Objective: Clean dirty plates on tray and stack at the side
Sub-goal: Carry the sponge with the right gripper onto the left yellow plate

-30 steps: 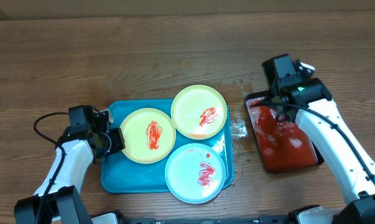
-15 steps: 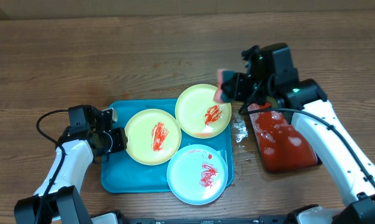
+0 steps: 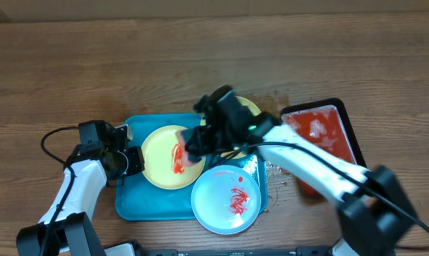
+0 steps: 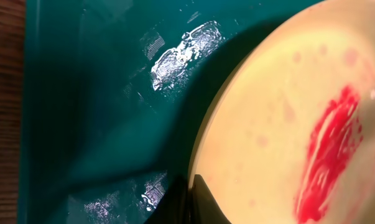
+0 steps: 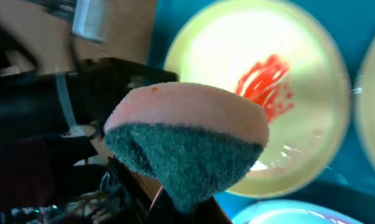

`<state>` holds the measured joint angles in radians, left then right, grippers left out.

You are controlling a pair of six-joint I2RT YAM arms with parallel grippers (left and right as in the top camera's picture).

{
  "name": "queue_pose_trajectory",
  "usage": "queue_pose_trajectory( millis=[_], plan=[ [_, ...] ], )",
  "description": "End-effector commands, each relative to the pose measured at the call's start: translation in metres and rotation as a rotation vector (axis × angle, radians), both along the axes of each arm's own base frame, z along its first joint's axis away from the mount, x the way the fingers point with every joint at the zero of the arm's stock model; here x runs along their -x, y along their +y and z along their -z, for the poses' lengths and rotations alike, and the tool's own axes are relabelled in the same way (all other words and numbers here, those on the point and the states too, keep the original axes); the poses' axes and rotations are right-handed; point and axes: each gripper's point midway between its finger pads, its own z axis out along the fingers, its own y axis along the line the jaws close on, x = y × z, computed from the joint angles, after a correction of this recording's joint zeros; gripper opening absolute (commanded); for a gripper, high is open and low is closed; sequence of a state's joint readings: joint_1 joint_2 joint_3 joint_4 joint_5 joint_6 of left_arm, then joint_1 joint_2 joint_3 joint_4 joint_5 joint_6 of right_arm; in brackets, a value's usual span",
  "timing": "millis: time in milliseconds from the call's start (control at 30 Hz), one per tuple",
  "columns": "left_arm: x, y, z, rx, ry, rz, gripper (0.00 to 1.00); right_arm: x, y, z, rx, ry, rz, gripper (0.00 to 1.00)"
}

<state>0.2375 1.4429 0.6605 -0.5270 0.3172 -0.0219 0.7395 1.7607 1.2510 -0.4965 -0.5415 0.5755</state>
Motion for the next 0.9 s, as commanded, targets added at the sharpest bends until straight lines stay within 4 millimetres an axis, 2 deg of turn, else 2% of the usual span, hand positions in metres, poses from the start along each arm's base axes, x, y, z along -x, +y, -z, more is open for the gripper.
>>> queue_pose_trajectory(
  millis=[0,167,333,433,500,600,700,867],
  plan=[
    [0.003,0.003,0.003,-0.006,0.016,-0.022,0.04,-0.005,0.027,0.033,-0.026,0.117,0.048,0.04],
    [0.003,0.003,0.003,-0.005,0.016,-0.022,0.04,0.015,0.066,0.05,-0.234,0.211,-0.157,0.04],
    [0.003,0.002,0.003,-0.005,0.019,-0.022,0.04,0.028,0.073,0.084,-0.239,0.322,-0.181,0.04],
    [0.004,0.002,0.003,-0.004,0.02,-0.022,0.04,0.038,0.081,0.084,-0.304,0.344,-0.25,0.04],
    [0.004,0.002,0.003,-0.004,0.022,-0.022,0.04,0.041,0.084,0.089,-0.296,0.382,-0.236,0.04],
    [0.005,0.002,0.004,-0.002,0.028,-0.022,0.04,0.039,0.073,0.114,-0.169,0.428,-0.127,0.04],
    [0.006,0.002,0.004,-0.002,0.031,-0.022,0.05,0.032,0.054,0.135,-0.049,0.457,-0.029,0.04],
    [0.006,0.002,0.004,-0.002,0.031,-0.022,0.05,0.009,0.029,0.146,0.004,0.445,0.044,0.04]
  ],
)
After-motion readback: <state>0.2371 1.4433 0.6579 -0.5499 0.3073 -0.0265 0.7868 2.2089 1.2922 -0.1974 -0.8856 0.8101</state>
